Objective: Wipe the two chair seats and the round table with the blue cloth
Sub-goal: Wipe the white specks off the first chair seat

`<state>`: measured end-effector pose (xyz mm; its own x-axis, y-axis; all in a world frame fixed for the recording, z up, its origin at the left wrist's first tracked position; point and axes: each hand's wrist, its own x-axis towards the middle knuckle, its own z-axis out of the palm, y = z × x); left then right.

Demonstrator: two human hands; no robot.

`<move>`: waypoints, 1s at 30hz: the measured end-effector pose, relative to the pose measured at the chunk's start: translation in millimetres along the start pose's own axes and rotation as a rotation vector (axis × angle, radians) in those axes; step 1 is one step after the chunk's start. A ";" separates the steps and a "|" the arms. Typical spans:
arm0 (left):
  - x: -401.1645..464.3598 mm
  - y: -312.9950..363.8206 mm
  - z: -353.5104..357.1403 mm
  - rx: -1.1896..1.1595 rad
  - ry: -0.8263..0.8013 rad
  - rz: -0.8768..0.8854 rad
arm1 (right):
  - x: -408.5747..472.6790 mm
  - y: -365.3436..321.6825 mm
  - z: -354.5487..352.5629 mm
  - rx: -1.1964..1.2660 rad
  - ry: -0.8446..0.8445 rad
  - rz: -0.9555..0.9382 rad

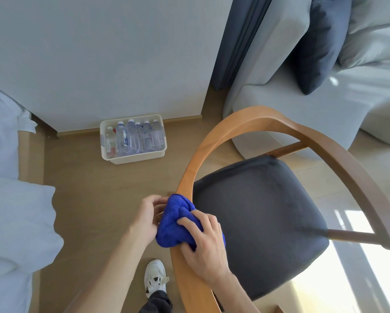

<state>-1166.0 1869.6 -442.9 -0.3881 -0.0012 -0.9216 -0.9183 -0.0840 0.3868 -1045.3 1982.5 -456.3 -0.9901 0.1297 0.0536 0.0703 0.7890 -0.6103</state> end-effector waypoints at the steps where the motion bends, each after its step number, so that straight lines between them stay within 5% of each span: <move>1: 3.0 3.1 -2.4 -0.021 -0.009 -0.035 | 8.6 1.9 1.2 0.009 0.013 0.007; 4: 3.5 4.6 -0.2 -0.029 -0.028 -0.042 | 39.4 7.1 4.8 0.018 0.067 0.078; 21: 32.3 19.4 114.2 0.613 0.408 0.697 | 206.7 50.2 -35.0 -0.328 0.309 0.036; 30: 33.4 22.5 151.0 0.789 0.517 0.768 | 251.9 95.2 -103.9 -0.158 0.302 0.260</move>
<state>-1211.4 2018.1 -460.2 -0.9403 -0.1960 -0.2782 -0.3277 0.7423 0.5845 -1275.3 2152.7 -418.8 -0.8586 0.4881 0.1567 0.3542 0.7858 -0.5071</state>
